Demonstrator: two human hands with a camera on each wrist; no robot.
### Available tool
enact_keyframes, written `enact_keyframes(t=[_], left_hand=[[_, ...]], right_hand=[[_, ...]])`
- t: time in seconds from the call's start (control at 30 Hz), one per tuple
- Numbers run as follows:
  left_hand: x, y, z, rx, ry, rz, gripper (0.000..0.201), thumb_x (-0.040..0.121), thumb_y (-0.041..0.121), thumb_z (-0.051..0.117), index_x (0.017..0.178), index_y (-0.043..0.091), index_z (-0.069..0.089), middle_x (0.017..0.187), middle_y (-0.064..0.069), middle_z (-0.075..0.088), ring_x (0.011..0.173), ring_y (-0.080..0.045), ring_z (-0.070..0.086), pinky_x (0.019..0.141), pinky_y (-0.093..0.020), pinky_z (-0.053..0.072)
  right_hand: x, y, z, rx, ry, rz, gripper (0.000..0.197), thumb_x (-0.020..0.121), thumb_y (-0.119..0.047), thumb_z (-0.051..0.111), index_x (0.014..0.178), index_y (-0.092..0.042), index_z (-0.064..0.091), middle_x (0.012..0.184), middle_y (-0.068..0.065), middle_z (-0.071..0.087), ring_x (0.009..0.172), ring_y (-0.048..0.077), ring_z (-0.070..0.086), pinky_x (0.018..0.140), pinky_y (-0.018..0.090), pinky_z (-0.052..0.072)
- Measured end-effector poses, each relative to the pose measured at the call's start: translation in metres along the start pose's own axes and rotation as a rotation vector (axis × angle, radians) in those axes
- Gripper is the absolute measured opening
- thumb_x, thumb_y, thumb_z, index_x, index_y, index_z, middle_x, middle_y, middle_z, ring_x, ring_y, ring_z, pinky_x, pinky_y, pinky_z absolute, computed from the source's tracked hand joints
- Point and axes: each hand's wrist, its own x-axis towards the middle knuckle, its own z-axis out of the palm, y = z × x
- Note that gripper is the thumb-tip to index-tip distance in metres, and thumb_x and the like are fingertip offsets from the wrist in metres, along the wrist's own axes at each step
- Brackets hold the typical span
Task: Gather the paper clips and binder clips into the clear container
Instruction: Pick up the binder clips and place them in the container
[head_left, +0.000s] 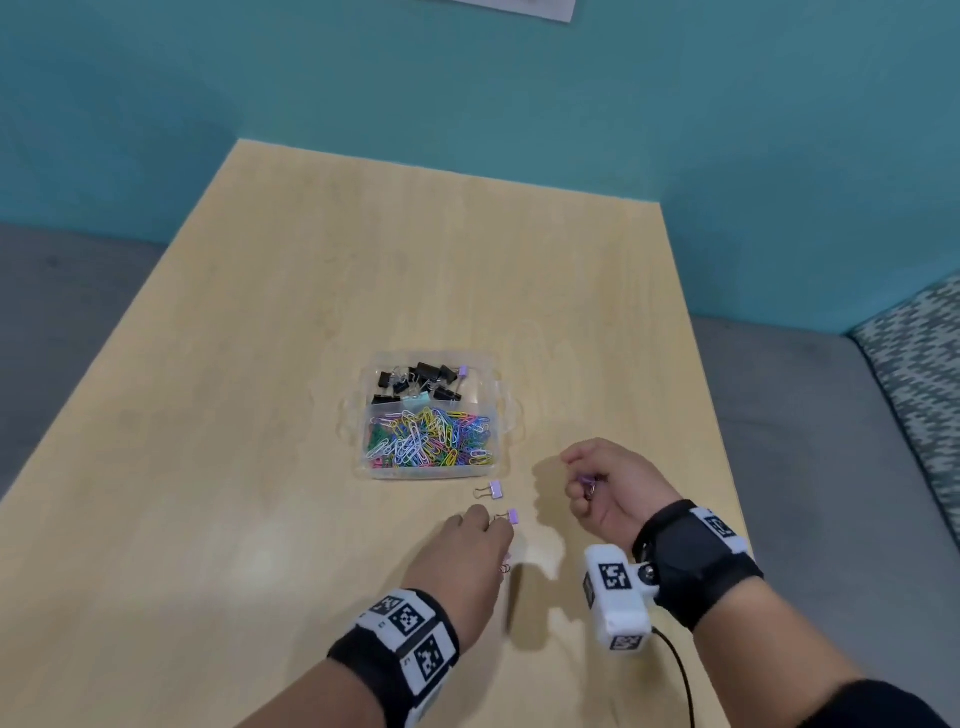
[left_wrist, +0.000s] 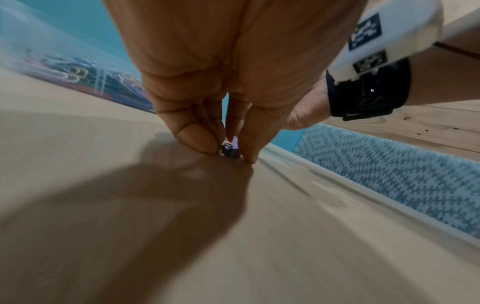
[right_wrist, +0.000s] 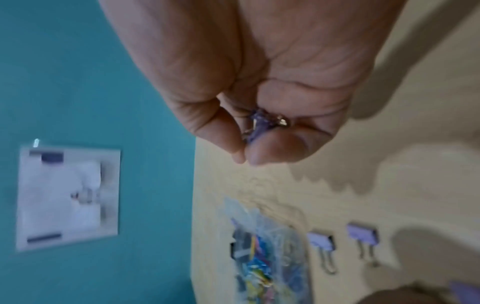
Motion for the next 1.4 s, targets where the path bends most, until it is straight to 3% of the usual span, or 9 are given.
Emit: enact_keyframes(t=[0.2,0.33,0.57,0.67,0.8,1.0,1.1,1.2,1.4], left_hand=[[-0.011,-0.009,-0.001,-0.02,-0.002,-0.031,0.027,0.084,0.007,0.043,0.105,0.024,0.044,0.107,-0.001,0.045,0.096,-0.024,0.048,0.073,-0.03,0.033],[-0.025,-0.012,-0.004,0.088,-0.049,-0.055,0.034,0.082,0.005,0.046,0.113,0.02,0.041,0.112,-0.004,0.046,0.097,-0.027,0.046,0.066,-0.034,0.031],[-0.04,-0.016,-0.008,0.119,-0.042,-0.067,0.044,0.077,-0.002,0.045,0.117,0.016,0.042,0.118,-0.008,0.041,0.106,-0.029,0.036,0.071,-0.037,0.04],[-0.039,-0.014,-0.006,0.112,-0.057,-0.06,0.038,0.072,-0.007,0.041,0.104,0.012,0.048,0.113,-0.009,0.042,0.101,-0.028,0.036,0.07,-0.038,0.042],[-0.036,-0.014,-0.001,0.125,-0.034,-0.035,0.037,0.073,-0.008,0.041,0.102,0.012,0.052,0.109,-0.008,0.041,0.095,-0.028,0.037,0.073,-0.036,0.042],[-0.03,-0.022,0.003,-0.011,0.061,-0.124,0.033,0.07,-0.008,0.04,0.089,0.018,0.043,0.103,-0.002,0.038,0.08,-0.019,0.028,0.066,-0.032,0.033],[-0.026,-0.023,0.0,-0.188,0.114,-0.232,0.026,0.07,-0.004,0.043,0.08,0.02,0.042,0.089,0.003,0.039,0.078,-0.019,0.037,0.063,-0.03,0.027],[-0.023,-0.023,0.001,-0.66,0.209,-0.455,0.023,0.071,-0.004,0.045,0.073,0.017,0.055,0.075,0.004,0.055,0.07,-0.021,0.053,0.061,-0.029,0.041],[-0.017,-0.004,-0.008,-1.523,0.177,-0.687,0.029,0.073,-0.016,0.035,0.074,0.004,0.055,0.061,-0.01,0.046,0.05,-0.021,0.047,0.062,-0.036,0.052]], right_hand=[[0.0,-0.018,0.029,0.288,0.005,0.011,0.003,0.089,0.001,0.055,0.088,0.002,0.057,0.074,0.015,0.055,0.052,0.022,0.06,0.049,0.027,0.054],[0.001,-0.042,0.071,0.249,0.0,-0.035,0.016,0.091,0.002,0.054,0.107,0.005,0.056,0.086,0.019,0.054,0.079,0.032,0.063,0.065,0.04,0.061],[0.017,-0.071,0.123,0.101,-0.101,-0.049,0.04,0.095,-0.017,0.057,0.129,0.001,0.046,0.12,0.018,0.051,0.086,0.025,0.055,0.096,0.046,0.049],[0.013,-0.072,0.128,-0.017,-0.127,-0.083,0.046,0.096,-0.023,0.057,0.135,-0.004,0.042,0.131,0.021,0.042,0.119,0.038,0.049,0.089,0.043,0.051],[-0.001,-0.059,0.109,-0.332,0.002,-0.302,0.006,0.093,-0.009,0.053,0.096,-0.01,0.058,0.106,0.018,0.059,0.087,0.029,0.064,0.079,0.042,0.057],[-0.019,0.001,0.052,-1.133,0.039,-0.337,0.009,0.08,-0.015,0.054,0.08,-0.022,0.059,0.074,-0.001,0.064,0.062,0.019,0.058,0.061,0.031,0.049],[-0.018,0.029,0.037,-1.439,-0.009,-0.383,0.01,0.081,-0.02,0.058,0.089,-0.023,0.055,0.082,-0.006,0.055,0.071,0.015,0.054,0.062,0.028,0.044],[-0.012,0.044,0.035,-1.511,-0.01,-0.481,0.01,0.085,-0.026,0.059,0.09,-0.021,0.052,0.089,-0.003,0.05,0.073,0.018,0.053,0.061,0.029,0.041],[-0.006,0.052,0.038,-1.507,0.025,-0.546,0.009,0.086,-0.017,0.056,0.083,-0.016,0.047,0.09,0.001,0.047,0.069,0.021,0.049,0.06,0.032,0.039]])
